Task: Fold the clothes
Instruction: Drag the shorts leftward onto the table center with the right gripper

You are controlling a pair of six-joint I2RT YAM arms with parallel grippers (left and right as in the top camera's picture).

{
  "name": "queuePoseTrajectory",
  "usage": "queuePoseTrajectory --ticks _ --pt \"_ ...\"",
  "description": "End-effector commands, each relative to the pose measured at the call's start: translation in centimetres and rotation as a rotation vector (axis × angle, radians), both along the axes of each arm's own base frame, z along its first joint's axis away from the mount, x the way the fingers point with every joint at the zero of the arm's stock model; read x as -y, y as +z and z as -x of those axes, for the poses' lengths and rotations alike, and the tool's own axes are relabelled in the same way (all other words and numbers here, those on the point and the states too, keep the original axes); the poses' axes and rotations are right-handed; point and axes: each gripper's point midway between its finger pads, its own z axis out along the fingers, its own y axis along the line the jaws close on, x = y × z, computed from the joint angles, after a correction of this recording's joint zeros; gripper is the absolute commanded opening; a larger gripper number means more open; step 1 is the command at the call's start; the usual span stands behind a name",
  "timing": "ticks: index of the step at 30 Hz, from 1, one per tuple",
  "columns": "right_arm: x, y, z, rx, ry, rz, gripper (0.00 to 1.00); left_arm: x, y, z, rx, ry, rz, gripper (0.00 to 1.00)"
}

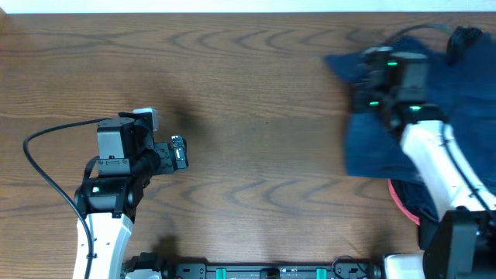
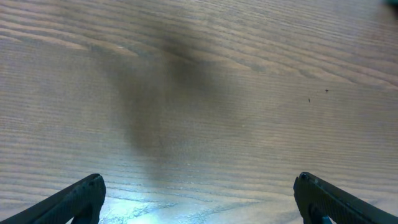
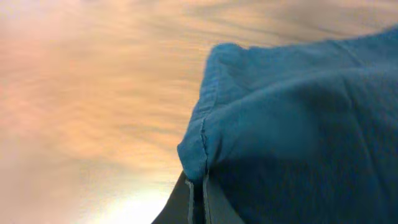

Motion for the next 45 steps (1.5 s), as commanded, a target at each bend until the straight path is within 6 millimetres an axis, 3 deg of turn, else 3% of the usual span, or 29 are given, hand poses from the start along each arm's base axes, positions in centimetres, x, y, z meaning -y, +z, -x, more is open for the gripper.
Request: queuePoseTrajectory --ticks 1,3,6,9,12,15,16,17,18,22,24,28,31,35,39,45 --pt "-9.8 0.3 3.9 0.003 0.361 -0.078 0.01 0.0 0.8 -0.4 0.018 0.007 0.01 0.98" --pt "-13.0 -0.8 5.5 -0.008 0.438 -0.037 0.01 0.0 0.8 -0.4 0.018 0.007 0.01 0.98" --pt "-15.4 -3.2 6.1 -0.003 0.434 0.096 0.01 0.0 0.8 -0.4 0.017 0.007 0.01 0.98" --pt "-16.8 -4.3 5.1 0.034 0.346 0.144 0.01 0.0 0.8 -0.4 0.018 0.007 0.01 0.98" --pt "-18.5 -3.9 3.5 0.096 0.276 0.079 0.04 0.0 0.8 -0.4 0.017 0.007 0.01 0.98" --pt "-19.5 -2.4 2.0 0.17 0.242 0.009 0.29 0.0 0.8 -0.3 0.017 0.006 0.011 0.98" --pt "-19.3 -1.7 1.2 0.204 0.218 0.006 0.45 0.2 0.8 -0.3 0.017 0.001 0.016 0.98" --pt "-18.7 -0.8 0.5 0.236 0.184 0.012 0.64 0.4 0.8 -0.3 0.017 -0.009 0.029 0.98" --pt "-17.8 -0.1 -0.3 0.262 0.141 0.027 0.69 0.7 0.9 -0.3 0.017 -0.021 0.044 0.98" --pt "-12.6 3.9 -2.8 0.336 -0.03 0.069 0.83 2.3 1.2 0.0 0.016 -0.08 0.116 0.98" --pt "-9.5 5.0 -3.1 0.325 -0.088 0.088 0.83 3.2 1.1 0.1 0.005 -0.114 0.161 0.98" --pt "-2.4 4.3 -2.4 0.194 -0.243 0.116 0.89 5.0 0.0 0.3 -0.073 -0.119 0.258 0.98" --pt "2.7 2.7 -1.0 0.07 -0.35 0.154 0.99 6.5 -1.7 0.6 -0.174 -0.088 0.31 0.98" --pt "8.2 1.2 0.9 -0.052 -0.472 0.183 0.99 10.2 -3.9 1.1 -0.314 -0.101 0.381 0.98" --pt "11.4 0.4 2.0 -0.114 -0.542 0.199 0.99 14.1 -6.5 2.0 -0.469 -0.062 0.447 0.98" --pt "12.7 -0.3 2.9 -0.16 -0.571 0.211 0.99 19.1 -10.7 3.9 -0.683 0.065 0.489 0.99"
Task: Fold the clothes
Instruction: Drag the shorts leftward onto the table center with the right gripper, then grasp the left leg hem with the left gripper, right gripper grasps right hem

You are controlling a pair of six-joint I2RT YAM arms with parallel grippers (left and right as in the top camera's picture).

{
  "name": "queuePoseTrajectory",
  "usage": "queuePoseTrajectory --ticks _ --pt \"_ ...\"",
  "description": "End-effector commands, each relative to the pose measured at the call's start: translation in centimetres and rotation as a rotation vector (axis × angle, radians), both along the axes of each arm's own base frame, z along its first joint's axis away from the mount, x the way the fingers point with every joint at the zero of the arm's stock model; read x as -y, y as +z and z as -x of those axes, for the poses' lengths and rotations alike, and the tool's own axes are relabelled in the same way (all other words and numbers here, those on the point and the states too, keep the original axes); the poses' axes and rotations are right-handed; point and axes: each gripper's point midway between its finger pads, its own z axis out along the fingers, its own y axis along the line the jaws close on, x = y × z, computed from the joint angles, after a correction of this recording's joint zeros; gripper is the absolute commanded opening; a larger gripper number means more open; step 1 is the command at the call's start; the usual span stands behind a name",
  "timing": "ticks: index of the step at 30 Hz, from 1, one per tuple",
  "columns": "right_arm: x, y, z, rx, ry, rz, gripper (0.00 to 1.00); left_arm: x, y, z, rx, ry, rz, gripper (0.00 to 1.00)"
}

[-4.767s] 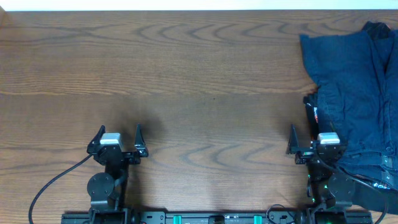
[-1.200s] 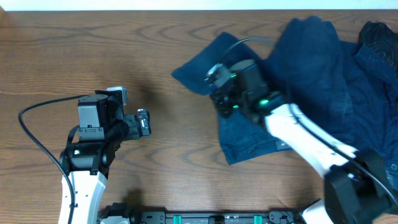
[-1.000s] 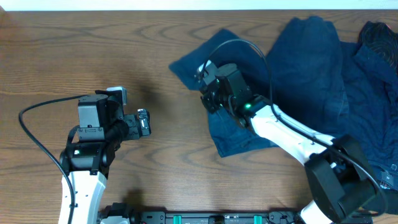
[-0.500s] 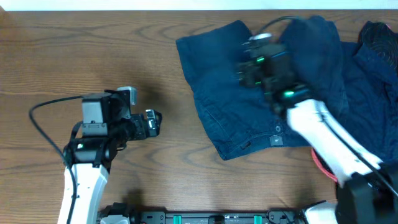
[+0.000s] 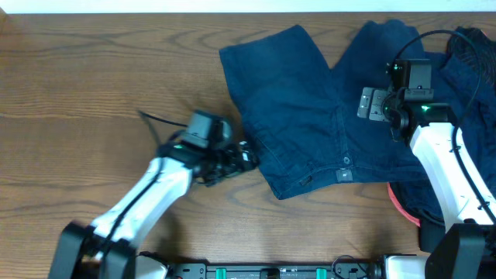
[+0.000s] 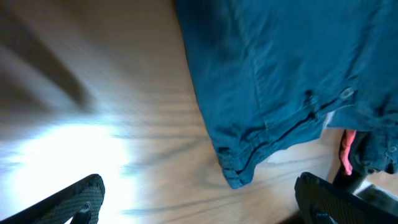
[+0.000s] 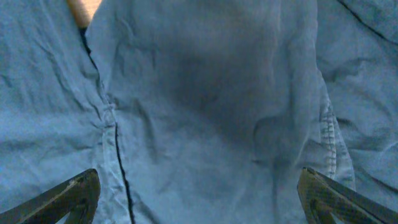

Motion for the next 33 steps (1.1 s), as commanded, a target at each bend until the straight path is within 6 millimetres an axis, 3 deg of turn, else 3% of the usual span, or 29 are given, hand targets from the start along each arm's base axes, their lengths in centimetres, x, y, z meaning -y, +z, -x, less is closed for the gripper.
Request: queuePoseTrajectory --ticks 1,8,11,13,15,16,19,22,24,27,31,33 --pt "0.4 0.9 0.0 0.022 -0.023 -0.006 0.99 2.5 -1.6 1.1 -0.175 0.132 0.021 1.0" --pt "0.4 0.9 0.2 0.016 -0.023 -0.006 0.99 7.4 -4.8 2.4 -0.253 0.143 0.04 0.9" --pt "0.4 0.8 0.2 0.015 -0.023 -0.006 0.99 9.6 -5.5 2.8 -0.246 0.124 0.068 0.8" --pt "0.4 0.8 0.2 0.015 -0.023 -0.006 0.99 10.5 -5.7 3.0 -0.233 0.102 0.081 0.59" --pt "0.4 0.8 0.2 0.013 -0.023 -0.006 0.99 10.8 -5.8 3.3 -0.229 0.088 0.083 0.19" --pt "0.4 0.8 0.2 0.012 -0.023 -0.006 0.99 10.8 -5.8 3.3 -0.229 0.088 0.082 0.06" --pt "0.5 0.7 0.3 0.008 -0.025 -0.005 0.99 10.2 -5.8 3.2 -0.221 0.071 0.069 0.06" --pt "0.7 0.7 0.5 0.001 -0.029 0.004 0.99 7.9 -5.8 3.1 -0.221 0.053 0.02 0.06" --pt "0.9 0.6 0.6 -0.004 -0.034 0.009 0.99 4.8 -5.9 2.4 -0.219 0.067 -0.04 0.06" --pt "1.0 0.6 0.6 -0.006 -0.035 0.009 0.99 -1.4 -5.6 0.3 -0.165 0.103 -0.145 0.06" --pt "0.9 0.6 0.6 -0.007 -0.033 0.005 0.99 -10.2 -3.8 -5.0 0.011 0.231 -0.252 0.06" --pt "0.7 0.5 0.7 -0.01 -0.025 -0.007 0.99 -15.0 -1.7 -8.6 0.122 0.347 -0.277 0.06"
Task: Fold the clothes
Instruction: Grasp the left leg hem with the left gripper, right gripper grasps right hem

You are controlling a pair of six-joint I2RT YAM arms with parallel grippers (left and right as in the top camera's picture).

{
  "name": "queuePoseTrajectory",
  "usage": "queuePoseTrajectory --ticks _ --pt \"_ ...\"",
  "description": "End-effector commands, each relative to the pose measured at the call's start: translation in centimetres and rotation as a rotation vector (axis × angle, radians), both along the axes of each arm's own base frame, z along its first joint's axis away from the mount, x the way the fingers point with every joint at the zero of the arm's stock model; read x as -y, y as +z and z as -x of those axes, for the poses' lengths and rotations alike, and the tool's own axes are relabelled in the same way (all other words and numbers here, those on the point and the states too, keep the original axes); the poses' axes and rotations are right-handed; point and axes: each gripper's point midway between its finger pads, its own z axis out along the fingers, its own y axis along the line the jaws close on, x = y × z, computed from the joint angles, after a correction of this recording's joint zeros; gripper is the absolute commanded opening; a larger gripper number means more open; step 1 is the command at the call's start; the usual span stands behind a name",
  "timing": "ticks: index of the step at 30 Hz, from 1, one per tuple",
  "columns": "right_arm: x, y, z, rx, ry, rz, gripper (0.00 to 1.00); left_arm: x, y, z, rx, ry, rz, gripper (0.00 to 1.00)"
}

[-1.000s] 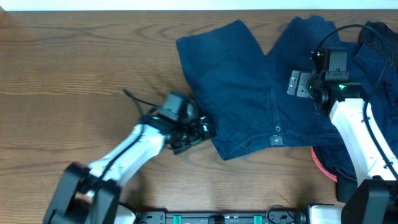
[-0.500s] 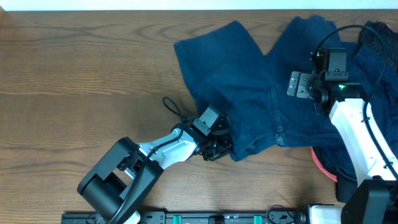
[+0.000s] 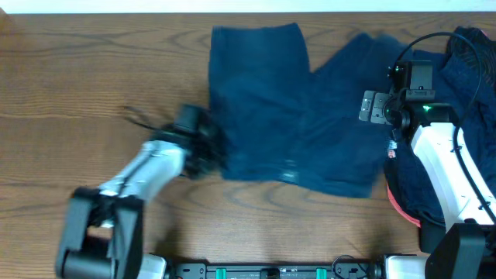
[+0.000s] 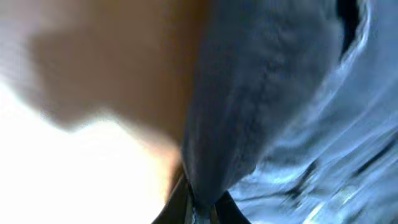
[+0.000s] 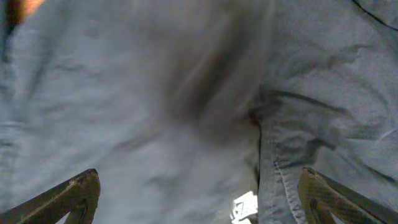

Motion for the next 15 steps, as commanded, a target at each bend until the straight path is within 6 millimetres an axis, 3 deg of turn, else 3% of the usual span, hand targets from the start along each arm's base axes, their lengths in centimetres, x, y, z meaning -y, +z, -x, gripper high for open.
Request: queuePoseTrajectory --ticks 1,4,7,8,11,12,15 --pt "0.2 1.0 -0.1 0.026 -0.012 -0.013 0.99 -8.3 3.5 -5.6 0.23 0.062 -0.174 0.06" --pt "-0.1 0.9 -0.1 0.026 -0.005 -0.024 0.99 -13.8 7.8 -9.9 0.377 0.208 -0.2 0.06" --pt "-0.4 0.9 -0.2 0.027 0.006 -0.042 0.99 -17.5 12.3 -12.6 0.499 0.29 -0.216 0.07" --pt "-0.5 0.9 -0.2 0.026 0.009 -0.046 0.99 -18.2 13.5 -13.1 0.525 0.303 -0.218 0.22" --pt "-0.6 0.9 -0.1 0.024 0.012 -0.051 0.99 -18.0 15.3 -13.2 0.536 0.292 -0.169 0.89" --pt "-0.6 0.8 -0.1 0.022 0.012 -0.051 0.99 -17.3 15.1 -12.7 0.513 0.275 -0.138 0.98" --pt "-0.7 0.5 0.4 0.0 0.014 -0.055 0.99 -15.0 12.8 -9.3 0.331 0.242 -0.051 0.98"
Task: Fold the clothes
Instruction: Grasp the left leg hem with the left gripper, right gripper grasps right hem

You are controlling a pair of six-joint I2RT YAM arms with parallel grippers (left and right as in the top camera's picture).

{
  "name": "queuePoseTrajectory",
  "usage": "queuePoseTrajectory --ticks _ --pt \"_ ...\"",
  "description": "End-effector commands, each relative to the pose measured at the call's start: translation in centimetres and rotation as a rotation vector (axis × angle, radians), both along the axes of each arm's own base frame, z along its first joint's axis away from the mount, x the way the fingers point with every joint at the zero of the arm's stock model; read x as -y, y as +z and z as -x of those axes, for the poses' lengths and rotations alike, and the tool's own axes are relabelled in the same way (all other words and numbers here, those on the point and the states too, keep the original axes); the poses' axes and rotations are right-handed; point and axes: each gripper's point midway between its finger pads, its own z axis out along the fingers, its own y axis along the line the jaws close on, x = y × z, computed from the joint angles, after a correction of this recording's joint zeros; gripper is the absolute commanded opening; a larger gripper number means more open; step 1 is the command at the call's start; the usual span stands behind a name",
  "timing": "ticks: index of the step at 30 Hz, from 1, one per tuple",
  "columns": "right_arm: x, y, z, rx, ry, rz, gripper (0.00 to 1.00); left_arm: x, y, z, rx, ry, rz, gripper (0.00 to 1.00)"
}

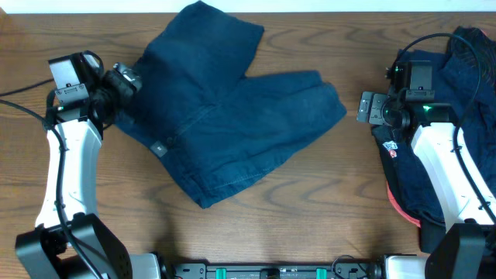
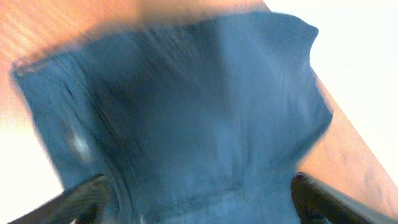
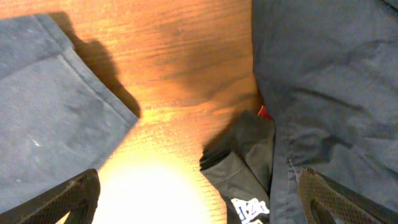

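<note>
Dark blue shorts [image 1: 225, 101] lie spread flat on the left half of the wooden table, legs pointing to the far side and to the right. My left gripper [image 1: 128, 77] hovers at their left edge, open; in the left wrist view the cloth [image 2: 186, 112] fills the space under the wide-apart fingers [image 2: 87, 199]. My right gripper [image 1: 364, 108] is open over bare wood, between the shorts' right leg [image 3: 50, 112] and the pile of clothes.
A heap of dark clothes [image 1: 465, 70] fills the right edge of the table, over a red rim [image 1: 399, 203]. A black garment with white print [image 3: 249, 186] and a dark blue one [image 3: 323, 74] lie just right of the right gripper.
The left gripper, shut on the shorts' edge near the table's middle, is now open at the far left. The shorts lie further left and turned. The right arm has stayed put.
First the right gripper was shut on the shorts at the right pile, the left open over bare wood. Then the shorts lay spread right of centre, both grippers open. Then the left was shut on their edge; now they lie at the left, let go.
</note>
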Motion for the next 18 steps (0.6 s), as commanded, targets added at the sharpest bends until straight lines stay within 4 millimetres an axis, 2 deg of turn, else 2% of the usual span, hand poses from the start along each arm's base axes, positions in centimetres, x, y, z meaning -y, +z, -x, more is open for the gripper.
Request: queuePoseTrajectory --ticks 1,3,6,9,15,18 --pt "0.0 0.7 0.3 0.007 -0.007 -0.022 0.99 2.9 -1.9 3.4 -0.152 -0.077 0.102 0.98" --pt "-0.7 0.5 0.5 -0.007 0.013 -0.055 0.99 4.2 -3.2 6.7 -0.307 -0.084 0.144 0.98" --pt "-2.5 0.1 1.1 -0.034 0.065 -0.146 0.85 6.5 -4.4 11.1 -0.495 -0.134 0.182 0.98" --pt "-3.6 -0.3 1.4 -0.052 0.095 -0.203 0.7 8.7 -5.5 13.5 -0.588 -0.205 0.185 0.98" --pt "-4.6 -1.2 1.5 -0.083 0.116 -0.247 0.76 13.3 -8.9 18.1 -0.752 -0.286 0.178 1.0" --pt "-5.0 -1.7 1.5 -0.097 0.127 -0.256 0.76 14.6 -10.4 20.5 -0.834 -0.272 0.178 1.0"
